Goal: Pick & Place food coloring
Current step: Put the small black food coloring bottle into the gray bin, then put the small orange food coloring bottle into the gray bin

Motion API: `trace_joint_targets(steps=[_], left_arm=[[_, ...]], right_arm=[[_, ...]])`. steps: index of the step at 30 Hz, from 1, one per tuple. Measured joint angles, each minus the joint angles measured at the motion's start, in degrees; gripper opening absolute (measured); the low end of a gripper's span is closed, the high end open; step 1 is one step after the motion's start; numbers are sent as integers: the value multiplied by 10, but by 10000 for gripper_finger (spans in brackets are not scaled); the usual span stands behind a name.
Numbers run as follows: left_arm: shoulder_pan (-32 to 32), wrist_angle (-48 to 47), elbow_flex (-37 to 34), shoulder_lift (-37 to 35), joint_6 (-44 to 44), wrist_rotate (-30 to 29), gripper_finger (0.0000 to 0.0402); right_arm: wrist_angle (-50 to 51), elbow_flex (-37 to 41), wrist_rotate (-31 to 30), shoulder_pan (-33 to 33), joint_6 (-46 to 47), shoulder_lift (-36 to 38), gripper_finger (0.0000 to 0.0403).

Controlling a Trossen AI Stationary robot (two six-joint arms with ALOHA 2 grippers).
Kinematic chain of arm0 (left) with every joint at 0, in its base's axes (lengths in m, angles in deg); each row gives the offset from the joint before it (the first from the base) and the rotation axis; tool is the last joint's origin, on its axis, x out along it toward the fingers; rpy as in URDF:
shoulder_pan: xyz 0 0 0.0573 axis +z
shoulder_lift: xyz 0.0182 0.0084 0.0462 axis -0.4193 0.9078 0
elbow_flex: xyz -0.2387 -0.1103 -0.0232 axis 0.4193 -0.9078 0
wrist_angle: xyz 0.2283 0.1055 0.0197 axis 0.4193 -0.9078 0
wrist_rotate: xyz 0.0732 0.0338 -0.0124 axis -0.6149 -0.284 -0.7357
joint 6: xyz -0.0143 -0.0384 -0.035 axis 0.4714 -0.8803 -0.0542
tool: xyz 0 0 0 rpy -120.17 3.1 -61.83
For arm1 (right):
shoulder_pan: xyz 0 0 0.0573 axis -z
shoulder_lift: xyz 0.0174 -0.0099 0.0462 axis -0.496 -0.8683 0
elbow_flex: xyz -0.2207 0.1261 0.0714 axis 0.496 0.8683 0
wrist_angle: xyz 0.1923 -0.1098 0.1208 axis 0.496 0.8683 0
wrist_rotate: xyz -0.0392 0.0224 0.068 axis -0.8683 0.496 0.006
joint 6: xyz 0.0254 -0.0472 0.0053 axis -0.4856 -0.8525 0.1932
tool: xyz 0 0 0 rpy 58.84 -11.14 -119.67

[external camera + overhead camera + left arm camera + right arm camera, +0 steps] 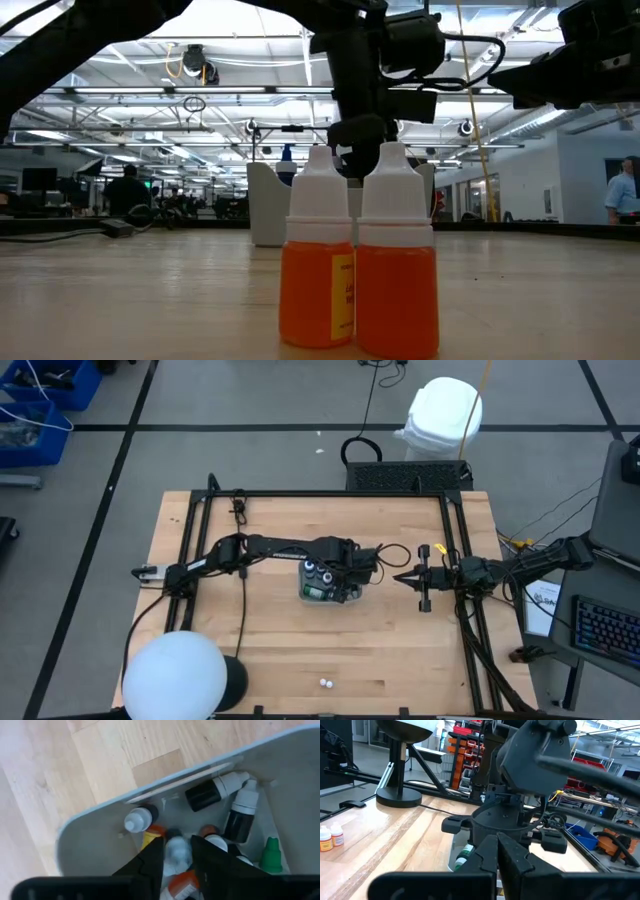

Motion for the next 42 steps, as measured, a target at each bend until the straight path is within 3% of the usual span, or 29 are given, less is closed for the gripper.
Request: trace_joint_targets(steps=[5, 10, 13, 17, 20, 24, 26, 29, 31, 34, 38, 42], left_arm=[[-5, -9, 20, -6, 1, -18, 135], [-25, -93, 107, -25, 16, -47, 139], [-42, -115, 94, -82, 8, -80, 140], [-63, -151, 92, -152, -68, -88, 139], [-81, -169, 90, -187, -104, -90, 116], [-105, -163, 42, -222, -126, -90, 46], [-118, -134, -8, -242, -132, -74, 13], [-140, -61, -126, -276, -123, -66, 10], [-149, 7, -226, -314, -101, -29, 5], [-145, 163, -385, -407, -97, 32, 4], [-114, 400, -600, -542, -129, 43, 3], [-71, 573, -776, -625, -177, 72, 3]], right_arm=[[0, 0, 1, 0, 0, 0, 0], [1, 0, 1, 0, 13, 0, 0], [4, 0, 2, 0, 15, -1, 0], [5, 0, 2, 0, 15, -2, 0], [5, 0, 2, 0, 15, -2, 0], [5, 0, 2, 0, 17, -3, 0], [9, 0, 2, 0, 27, -4, 0], [14, 0, 2, 0, 32, -6, 0], [16, 0, 2, 0, 33, -8, 0], [21, 0, 2, 0, 36, -9, 0], [22, 0, 2, 0, 41, -9, 0], [21, 0, 1, 0, 32, -10, 0]])
